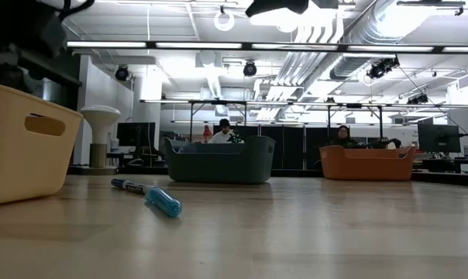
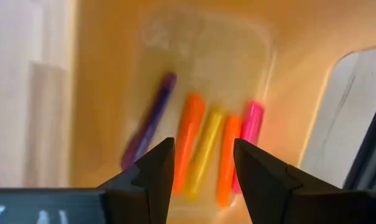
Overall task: Pick & Place Markers
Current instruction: Put the blue marker pen into the blue bin
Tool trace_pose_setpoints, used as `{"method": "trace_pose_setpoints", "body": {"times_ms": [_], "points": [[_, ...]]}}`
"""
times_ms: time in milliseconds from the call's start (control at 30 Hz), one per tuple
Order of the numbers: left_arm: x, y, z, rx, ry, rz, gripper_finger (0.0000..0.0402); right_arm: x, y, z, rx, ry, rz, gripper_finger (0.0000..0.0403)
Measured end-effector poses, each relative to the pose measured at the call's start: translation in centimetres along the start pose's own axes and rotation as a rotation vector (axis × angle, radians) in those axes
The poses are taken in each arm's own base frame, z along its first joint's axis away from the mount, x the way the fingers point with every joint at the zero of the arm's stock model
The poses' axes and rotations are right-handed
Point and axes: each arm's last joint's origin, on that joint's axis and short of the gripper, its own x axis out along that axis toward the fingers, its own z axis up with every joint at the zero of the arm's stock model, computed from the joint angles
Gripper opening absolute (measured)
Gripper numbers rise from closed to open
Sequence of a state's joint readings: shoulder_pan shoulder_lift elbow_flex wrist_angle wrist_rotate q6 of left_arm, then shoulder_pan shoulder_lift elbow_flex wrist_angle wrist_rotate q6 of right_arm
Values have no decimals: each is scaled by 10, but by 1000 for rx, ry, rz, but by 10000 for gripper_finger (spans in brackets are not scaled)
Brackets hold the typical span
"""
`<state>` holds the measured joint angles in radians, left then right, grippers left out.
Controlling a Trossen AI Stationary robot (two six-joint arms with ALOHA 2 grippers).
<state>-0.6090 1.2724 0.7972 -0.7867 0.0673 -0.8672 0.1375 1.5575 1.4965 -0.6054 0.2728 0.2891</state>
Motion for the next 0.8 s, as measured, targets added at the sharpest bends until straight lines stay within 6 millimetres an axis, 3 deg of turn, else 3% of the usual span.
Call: {"method": "trace_pose_setpoints", "body": {"times_ms": [300, 500, 700, 800], "points": [[-47, -11, 20, 216, -227, 239, 162, 3, -3, -12, 33, 114, -44, 211], [-67, 5, 53, 343, -257, 262, 162, -1, -6, -26, 24, 250, -93, 211], [-64, 32, 88, 509, -201, 266, 162, -7, 4, -35, -13, 292, -127, 211], [-53, 43, 103, 609, -127, 275, 162, -11, 10, -40, -18, 306, -159, 211]]}}
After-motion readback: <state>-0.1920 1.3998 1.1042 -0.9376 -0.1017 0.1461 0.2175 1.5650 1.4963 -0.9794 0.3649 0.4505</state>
